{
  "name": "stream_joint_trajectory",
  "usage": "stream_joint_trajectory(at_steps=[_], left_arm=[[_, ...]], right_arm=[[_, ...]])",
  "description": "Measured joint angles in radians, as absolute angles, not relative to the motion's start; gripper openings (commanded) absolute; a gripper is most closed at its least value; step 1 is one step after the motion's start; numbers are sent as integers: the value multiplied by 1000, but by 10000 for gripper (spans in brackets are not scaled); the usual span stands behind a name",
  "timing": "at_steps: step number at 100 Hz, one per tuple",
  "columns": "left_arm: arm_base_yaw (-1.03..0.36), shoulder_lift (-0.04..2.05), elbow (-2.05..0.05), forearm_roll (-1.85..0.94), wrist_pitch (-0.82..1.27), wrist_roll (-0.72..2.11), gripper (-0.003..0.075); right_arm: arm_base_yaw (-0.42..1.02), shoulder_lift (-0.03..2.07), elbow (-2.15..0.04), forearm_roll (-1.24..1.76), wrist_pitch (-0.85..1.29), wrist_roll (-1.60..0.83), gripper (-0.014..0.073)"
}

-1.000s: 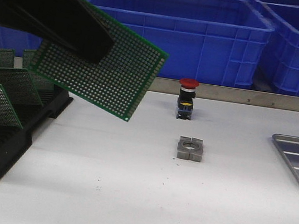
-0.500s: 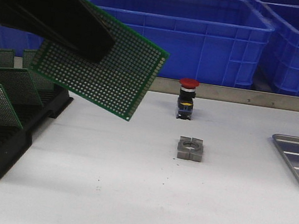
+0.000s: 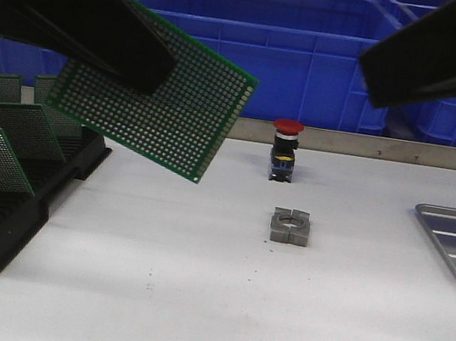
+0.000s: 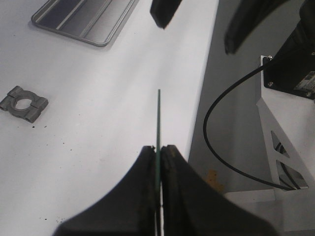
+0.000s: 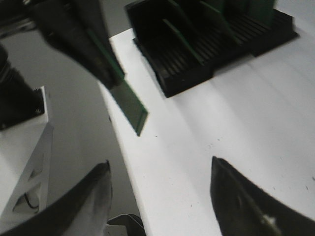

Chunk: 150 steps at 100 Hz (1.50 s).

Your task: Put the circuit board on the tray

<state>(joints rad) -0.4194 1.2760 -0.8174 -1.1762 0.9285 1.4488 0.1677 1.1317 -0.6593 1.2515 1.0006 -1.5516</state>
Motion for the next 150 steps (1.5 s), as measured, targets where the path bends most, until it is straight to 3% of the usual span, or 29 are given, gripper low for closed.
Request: stream_joint_trajectory(at_steps=[26,53,60,81,84,88,108,116,150], left_arm=[[-419,1276,-817,-1176,929,1449,-17],[-419,1276,-817,-1176,929,1449,-17],[-419,1276,-817,-1176,929,1449,-17],[-419,1276,-817,-1176,925,1449,-12],[-419,1276,-817,-1176,927,1451,0],[-419,1276,-817,-1176,927,1458,38],[-419,1276,-817,-1180,930,1490,440],[-419,1276,-817,-1181,928,1492,547],[-419,1276,-817,-1185,878,1496,571]], right_arm=[[337,1263,-744,1273,982,-1684,468],[407,1404,-866,1278,974,-1689,441],[412,1430,-881,1280,976,-1689,370],[412,1451,-889,1280,1004,-1691,-26],[412,1451,-889,1280,1004,-1691,-74],[412,1451,-889,1275,1011,-1693,-62],[412,1451,-889,1272,1043,-1693,-64],[412,1451,-889,1272,1049,-1665,-64],[278,1451,-889,1098,1061,-1263,-64]])
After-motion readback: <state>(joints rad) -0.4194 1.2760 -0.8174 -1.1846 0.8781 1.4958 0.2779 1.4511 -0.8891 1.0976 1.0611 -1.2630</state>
